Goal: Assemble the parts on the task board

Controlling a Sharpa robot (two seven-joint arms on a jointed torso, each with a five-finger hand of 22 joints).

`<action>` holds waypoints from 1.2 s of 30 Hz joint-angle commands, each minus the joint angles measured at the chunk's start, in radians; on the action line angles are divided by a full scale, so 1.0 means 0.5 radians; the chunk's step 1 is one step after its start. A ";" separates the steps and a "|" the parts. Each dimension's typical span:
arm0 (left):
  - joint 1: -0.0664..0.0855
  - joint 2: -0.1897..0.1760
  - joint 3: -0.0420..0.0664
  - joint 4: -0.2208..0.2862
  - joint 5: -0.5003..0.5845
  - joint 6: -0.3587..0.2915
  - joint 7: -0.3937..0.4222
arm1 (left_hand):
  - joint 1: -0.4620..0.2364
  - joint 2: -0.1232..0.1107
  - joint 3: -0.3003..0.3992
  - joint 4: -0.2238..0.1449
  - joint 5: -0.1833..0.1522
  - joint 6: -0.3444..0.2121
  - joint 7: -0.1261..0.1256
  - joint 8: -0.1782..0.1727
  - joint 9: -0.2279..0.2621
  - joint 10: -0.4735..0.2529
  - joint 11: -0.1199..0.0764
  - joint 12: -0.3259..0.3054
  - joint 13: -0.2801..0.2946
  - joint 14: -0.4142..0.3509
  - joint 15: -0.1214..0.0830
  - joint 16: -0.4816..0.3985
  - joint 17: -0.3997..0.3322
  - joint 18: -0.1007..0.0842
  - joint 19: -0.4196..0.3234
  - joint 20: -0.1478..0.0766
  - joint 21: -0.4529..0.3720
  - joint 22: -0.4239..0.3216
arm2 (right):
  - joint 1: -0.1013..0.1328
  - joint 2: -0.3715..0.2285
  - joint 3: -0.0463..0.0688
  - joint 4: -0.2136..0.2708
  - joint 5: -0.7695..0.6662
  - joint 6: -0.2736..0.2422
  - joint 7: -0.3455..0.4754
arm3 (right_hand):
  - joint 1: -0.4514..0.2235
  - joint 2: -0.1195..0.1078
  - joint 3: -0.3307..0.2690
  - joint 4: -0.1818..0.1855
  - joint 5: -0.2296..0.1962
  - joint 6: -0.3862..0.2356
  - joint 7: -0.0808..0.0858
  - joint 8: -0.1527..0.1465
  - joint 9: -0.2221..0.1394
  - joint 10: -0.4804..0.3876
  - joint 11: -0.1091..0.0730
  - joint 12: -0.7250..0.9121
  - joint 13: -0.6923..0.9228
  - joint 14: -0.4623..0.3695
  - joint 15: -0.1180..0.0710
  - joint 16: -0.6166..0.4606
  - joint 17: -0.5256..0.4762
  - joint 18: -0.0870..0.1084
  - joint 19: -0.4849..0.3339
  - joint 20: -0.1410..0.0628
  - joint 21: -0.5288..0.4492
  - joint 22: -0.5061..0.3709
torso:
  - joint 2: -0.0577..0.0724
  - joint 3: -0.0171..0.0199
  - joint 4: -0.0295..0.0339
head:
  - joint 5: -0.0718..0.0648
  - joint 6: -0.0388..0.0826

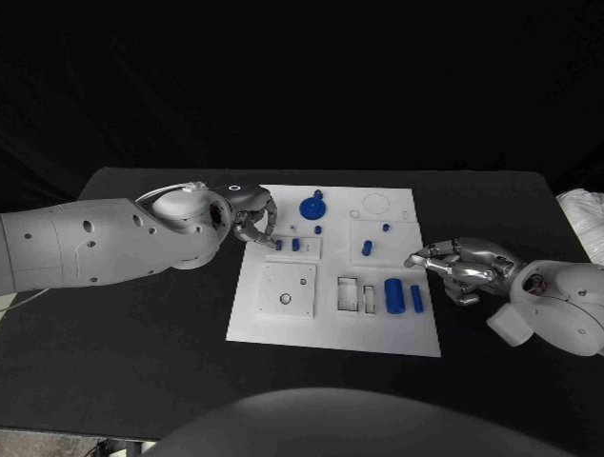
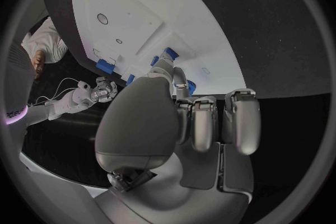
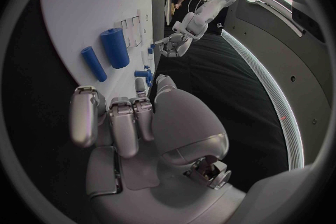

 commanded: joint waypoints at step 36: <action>-0.008 0.016 0.001 -0.020 0.016 -0.006 -0.081 | 0.042 0.084 0.050 -0.008 0.008 -0.013 0.007 -0.018 -0.004 0.212 -0.005 0.005 0.527 0.210 0.007 0.005 0.526 0.018 0.116 0.006 -0.037 0.463 | -0.005 0.003 0.000 0.001 -0.012 0.039 -0.002 | 0.028 0.015 0.018 -0.002 0.007 -0.011 0.000 -0.008 -0.002 0.313 -0.100 -0.007 0.119 0.209 -0.009 0.007 0.525 -0.005 0.009 -0.004 0.002 0.372 | -0.001 -0.0003 0.000 | 0.001 0.000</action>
